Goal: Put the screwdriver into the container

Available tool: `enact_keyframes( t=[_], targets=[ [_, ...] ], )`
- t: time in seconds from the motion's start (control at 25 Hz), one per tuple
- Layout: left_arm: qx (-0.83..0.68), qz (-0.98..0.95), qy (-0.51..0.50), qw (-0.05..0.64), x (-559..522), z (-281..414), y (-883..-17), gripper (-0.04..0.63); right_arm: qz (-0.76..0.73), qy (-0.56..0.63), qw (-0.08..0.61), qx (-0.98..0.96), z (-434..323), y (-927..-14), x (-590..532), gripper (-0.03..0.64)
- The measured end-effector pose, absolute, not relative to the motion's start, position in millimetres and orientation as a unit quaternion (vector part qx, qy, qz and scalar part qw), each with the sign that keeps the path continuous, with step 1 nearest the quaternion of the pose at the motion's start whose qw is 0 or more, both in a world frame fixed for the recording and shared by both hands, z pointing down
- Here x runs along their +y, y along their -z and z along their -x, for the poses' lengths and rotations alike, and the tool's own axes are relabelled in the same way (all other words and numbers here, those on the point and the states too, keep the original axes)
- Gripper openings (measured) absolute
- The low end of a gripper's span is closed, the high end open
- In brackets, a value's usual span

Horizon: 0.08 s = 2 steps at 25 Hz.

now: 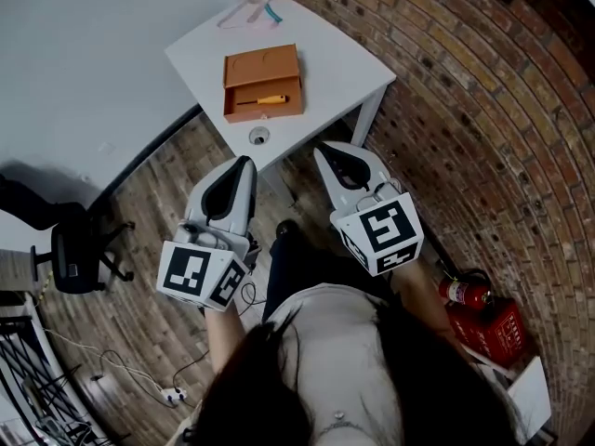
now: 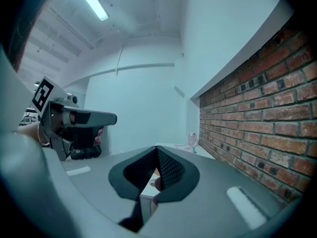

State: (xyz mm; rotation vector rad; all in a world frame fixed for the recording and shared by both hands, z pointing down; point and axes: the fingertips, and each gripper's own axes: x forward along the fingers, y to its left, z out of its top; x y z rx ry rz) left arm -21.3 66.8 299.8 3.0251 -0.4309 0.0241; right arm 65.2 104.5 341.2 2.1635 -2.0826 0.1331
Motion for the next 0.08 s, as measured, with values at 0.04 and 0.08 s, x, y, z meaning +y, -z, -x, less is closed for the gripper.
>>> enact_keyframes(
  t=[0.04, 0.08],
  targets=[
    [-0.141, -0.989, -0.007, 0.043, 67.8, 21.9, -299.6, 0.0, -0.718, -0.044, 0.067, -0.691, -64.4, -341.1, 105.8, 0.006],
    [-0.141, -0.989, -0.006, 0.043, 68.8, 22.5, -299.3, 0.0, -0.718, -0.044, 0.066, -0.692, -63.8, -341.0, 107.2, 0.006]
  ],
)
